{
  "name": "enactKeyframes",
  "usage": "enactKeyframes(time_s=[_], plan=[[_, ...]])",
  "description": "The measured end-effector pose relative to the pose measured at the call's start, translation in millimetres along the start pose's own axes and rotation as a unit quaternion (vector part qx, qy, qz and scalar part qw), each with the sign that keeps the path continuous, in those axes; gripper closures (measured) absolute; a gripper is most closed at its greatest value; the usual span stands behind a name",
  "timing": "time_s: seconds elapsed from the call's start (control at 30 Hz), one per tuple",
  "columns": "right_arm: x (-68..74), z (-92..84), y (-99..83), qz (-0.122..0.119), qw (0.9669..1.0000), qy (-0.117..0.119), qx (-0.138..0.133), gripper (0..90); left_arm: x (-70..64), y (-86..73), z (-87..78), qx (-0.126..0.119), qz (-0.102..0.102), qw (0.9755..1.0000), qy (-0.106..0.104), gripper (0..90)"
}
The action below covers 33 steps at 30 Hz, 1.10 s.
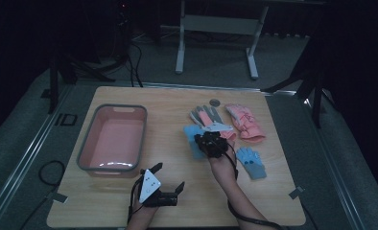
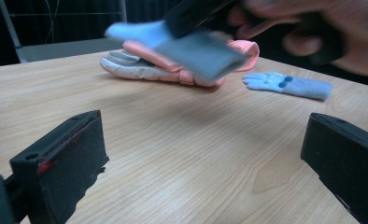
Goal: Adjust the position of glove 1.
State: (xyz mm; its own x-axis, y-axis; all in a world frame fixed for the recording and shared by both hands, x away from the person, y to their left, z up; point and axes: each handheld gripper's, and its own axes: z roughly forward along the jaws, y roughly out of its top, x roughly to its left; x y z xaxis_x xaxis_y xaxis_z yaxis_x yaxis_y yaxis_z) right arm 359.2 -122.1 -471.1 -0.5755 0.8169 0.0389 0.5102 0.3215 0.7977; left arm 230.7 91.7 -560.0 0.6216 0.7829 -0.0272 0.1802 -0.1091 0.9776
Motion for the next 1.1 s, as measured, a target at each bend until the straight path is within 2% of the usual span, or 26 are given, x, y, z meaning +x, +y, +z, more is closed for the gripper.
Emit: enactKeyframes(time_s=[0.1,0.17,0.33,0.47,0.53,0.63,0.87,0.97,1.1], plan=[[1.3,-19.4,-7.7,0.016,0.9995,-0.025,-0.007,86.9,0.1,-0.1,-0.5,-0.001,0.001,1.0000,0.002,0.3],[1.7,-29.2,-15.5,0.029,0.9990,-0.032,-0.007,86.9,0.3,-0.2,-0.5,-0.002,-0.001,1.0000,0.003,0.3],[5.9,-38.9,-39.0,0.039,0.9982,-0.046,0.006,86.8,0.3,-0.2,-0.6,-0.003,0.000,1.0000,0.002,0.3],[7.6,-33.7,-58.0,0.053,0.9971,-0.051,0.017,86.8,-0.1,-0.2,-0.3,-0.002,0.001,1.0000,0.001,0.3],[7.7,-27.0,-67.0,0.063,0.9967,-0.045,0.026,86.8,0.0,-0.2,-0.3,-0.002,0.000,1.0000,0.000,0.3],[8.4,-16.3,-76.5,0.060,0.9962,-0.051,0.038,86.7,0.0,-0.1,-0.2,-0.001,0.000,1.0000,0.000,0.3],[7.2,6.0,-94.8,0.073,0.9938,-0.055,0.062,85.7,-0.1,-0.1,-0.2,-0.001,0.000,1.0000,0.000,0.3],[7.2,6.3,-95.5,0.077,0.9939,-0.055,0.056,82.3,0.0,0.0,-0.1,0.000,0.001,1.0000,-0.001,0.3],[7.5,0.1,-90.5,0.067,0.9949,-0.058,0.048,73.0,0.0,0.0,-0.1,0.000,0.001,1.0000,-0.001,0.3]])
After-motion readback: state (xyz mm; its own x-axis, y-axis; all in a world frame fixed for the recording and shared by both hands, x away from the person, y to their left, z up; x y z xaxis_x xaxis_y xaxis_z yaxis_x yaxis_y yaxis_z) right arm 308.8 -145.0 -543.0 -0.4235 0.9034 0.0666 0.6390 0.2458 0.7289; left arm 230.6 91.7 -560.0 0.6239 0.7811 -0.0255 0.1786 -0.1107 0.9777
